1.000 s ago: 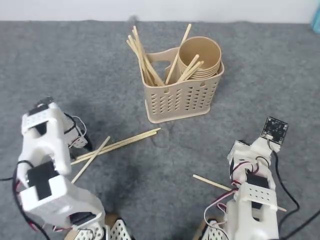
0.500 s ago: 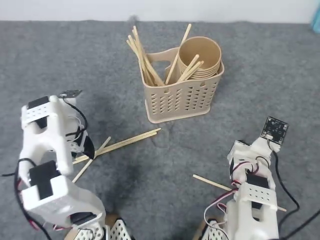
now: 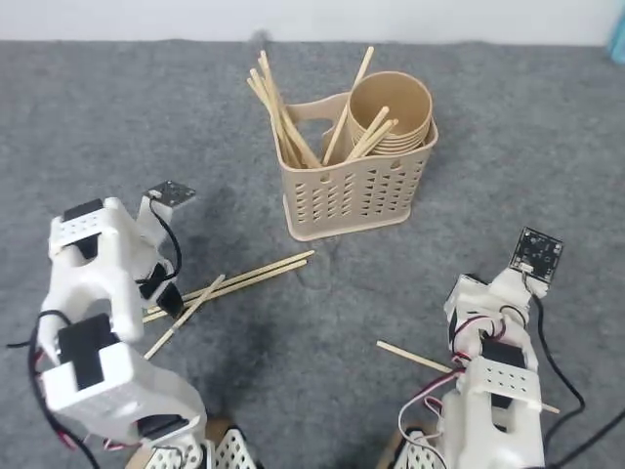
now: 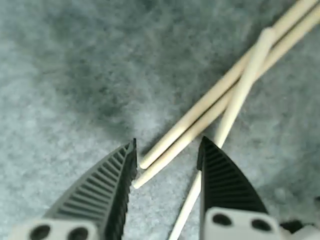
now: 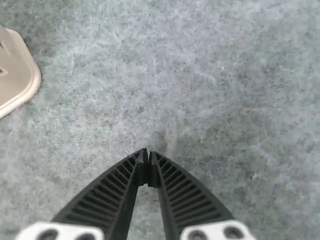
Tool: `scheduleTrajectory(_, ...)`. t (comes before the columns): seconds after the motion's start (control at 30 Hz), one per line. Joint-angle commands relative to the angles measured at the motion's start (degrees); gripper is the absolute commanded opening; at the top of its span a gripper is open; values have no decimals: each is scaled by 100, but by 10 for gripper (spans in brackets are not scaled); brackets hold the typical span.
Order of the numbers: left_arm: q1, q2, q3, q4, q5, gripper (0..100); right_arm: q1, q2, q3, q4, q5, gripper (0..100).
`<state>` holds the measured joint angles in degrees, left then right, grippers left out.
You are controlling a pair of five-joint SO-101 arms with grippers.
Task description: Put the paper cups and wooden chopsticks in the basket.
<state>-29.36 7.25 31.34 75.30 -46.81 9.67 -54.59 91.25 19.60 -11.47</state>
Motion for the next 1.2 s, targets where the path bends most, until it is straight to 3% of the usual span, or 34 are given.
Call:
scheduleTrajectory(0.0,18,-211,4,-62,-185,184,-57,-163,-88,40,79,9)
scheduleTrajectory(0.13,18,-193,13,-246,-176,157,-57,-163,-88,40,79,9)
scheduleTrajectory(0.27,18,-193,462,-1160,-167,3,-57,-163,-88,40,79,9)
scheduleTrajectory(0.37,-88,-255,752,-1530,-167,21,-57,-163,-88,40,79,9)
scheduleTrajectory(0.53,-352,-264,488,-1486,-167,13,-57,-163,-97,40,79,9)
scheduleTrajectory(0.63,-607,-264,101,-1090,-185,13,-57,-163,-97,40,79,9)
scheduleTrajectory(0.9,-1134,-246,-1429,1090,-703,14,-57,-163,-97,31,79,9)
scheduleTrajectory(1.17,-1292,-202,-1358,1591,-404,14,-57,-163,-97,31,79,9)
